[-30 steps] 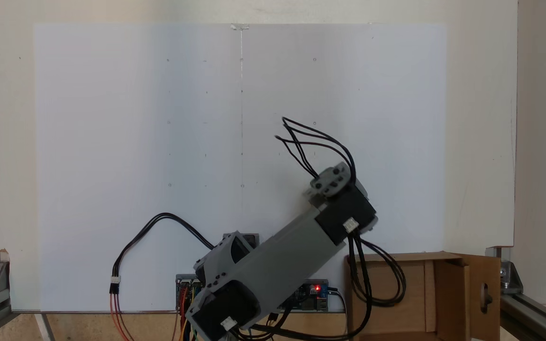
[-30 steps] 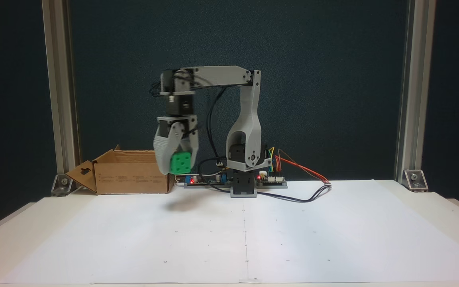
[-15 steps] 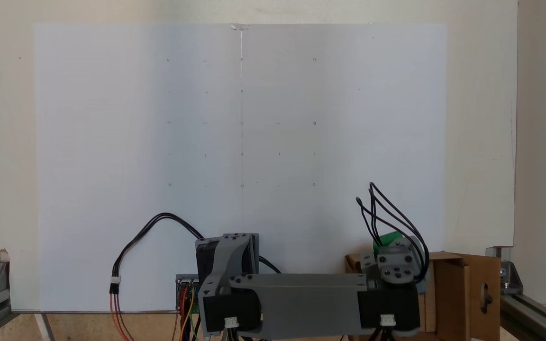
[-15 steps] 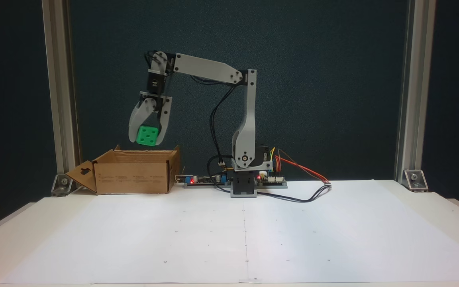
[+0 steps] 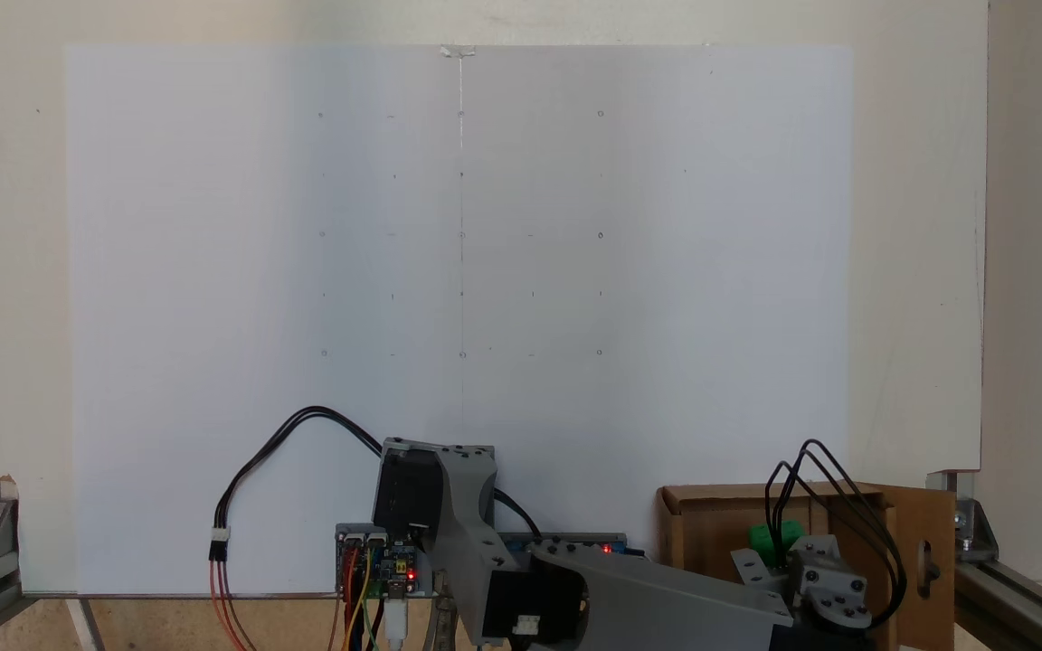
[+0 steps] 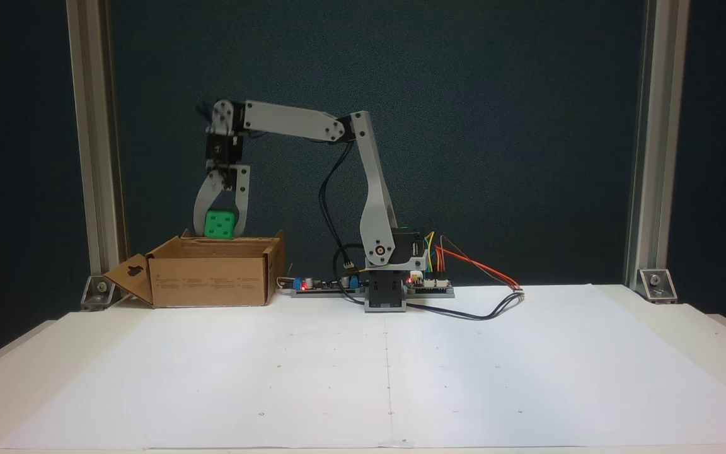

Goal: Grasp a green dice and put it in the bin.

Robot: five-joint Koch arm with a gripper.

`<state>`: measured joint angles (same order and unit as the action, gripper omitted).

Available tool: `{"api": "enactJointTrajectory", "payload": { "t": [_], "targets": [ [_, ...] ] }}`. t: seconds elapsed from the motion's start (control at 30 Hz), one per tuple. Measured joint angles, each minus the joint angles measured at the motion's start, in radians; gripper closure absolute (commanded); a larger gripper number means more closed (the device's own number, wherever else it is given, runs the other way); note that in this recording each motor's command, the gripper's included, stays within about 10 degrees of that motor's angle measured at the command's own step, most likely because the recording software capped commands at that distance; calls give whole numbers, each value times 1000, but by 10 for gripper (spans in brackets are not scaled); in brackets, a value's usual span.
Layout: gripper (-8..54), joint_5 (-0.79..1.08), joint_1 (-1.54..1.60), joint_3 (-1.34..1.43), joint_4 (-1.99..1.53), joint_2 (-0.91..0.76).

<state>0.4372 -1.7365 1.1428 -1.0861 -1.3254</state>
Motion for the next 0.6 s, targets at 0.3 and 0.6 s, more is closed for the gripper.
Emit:
{"api": "enactJointTrajectory", "payload": {
  "t": [0.3,0.6],
  "targets": [
    [335,20,-52,0,17,86],
    [335,34,-74,0,80,158]
  ]
}}
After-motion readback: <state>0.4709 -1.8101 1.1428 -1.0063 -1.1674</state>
